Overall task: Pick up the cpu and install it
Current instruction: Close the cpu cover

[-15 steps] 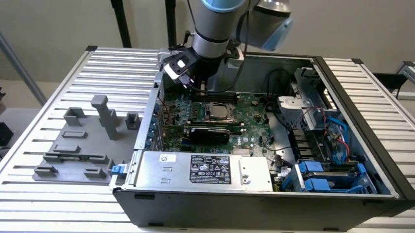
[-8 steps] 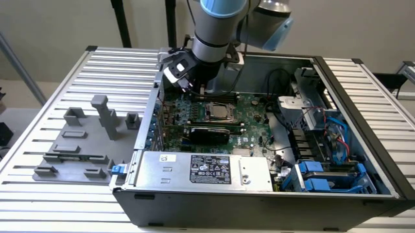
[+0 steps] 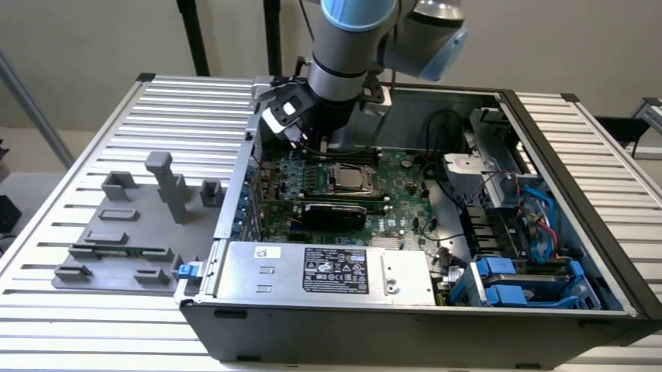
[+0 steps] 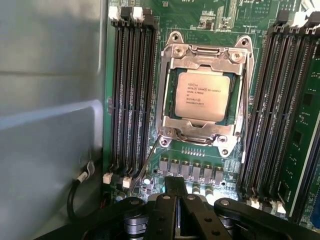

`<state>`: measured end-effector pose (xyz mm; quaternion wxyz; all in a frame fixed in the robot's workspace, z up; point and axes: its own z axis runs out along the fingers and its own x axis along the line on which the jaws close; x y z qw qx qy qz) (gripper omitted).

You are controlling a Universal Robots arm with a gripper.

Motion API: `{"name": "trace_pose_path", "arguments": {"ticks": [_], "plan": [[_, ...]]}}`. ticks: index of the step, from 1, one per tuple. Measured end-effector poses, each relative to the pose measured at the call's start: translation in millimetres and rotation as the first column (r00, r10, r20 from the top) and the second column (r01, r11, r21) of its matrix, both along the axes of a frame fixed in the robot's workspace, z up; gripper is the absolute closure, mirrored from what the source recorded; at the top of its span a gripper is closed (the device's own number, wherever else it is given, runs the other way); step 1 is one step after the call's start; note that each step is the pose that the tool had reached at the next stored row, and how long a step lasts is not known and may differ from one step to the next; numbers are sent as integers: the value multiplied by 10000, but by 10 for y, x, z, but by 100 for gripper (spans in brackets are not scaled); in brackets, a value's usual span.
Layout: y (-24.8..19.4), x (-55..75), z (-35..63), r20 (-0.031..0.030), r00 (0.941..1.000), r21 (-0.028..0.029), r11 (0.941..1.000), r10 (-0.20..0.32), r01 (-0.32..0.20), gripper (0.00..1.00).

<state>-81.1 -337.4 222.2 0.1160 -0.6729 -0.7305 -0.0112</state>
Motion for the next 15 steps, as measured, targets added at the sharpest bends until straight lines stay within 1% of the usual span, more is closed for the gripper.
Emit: {"name": "trace_pose_path", "arguments": {"ticks": [8,9,11,13,15], "plan": [[-19,121,0,0,10000,3,10000,-53,53,89],[-21,131,3,0,10000,13,10000,-59,59,89],[-24,132,7,-1,10000,58,10000,-69,69,89],[-24,132,6,-1,10000,64,10000,14,-14,89],[-24,133,6,-1,9996,63,9996,270,-270,89]]}}
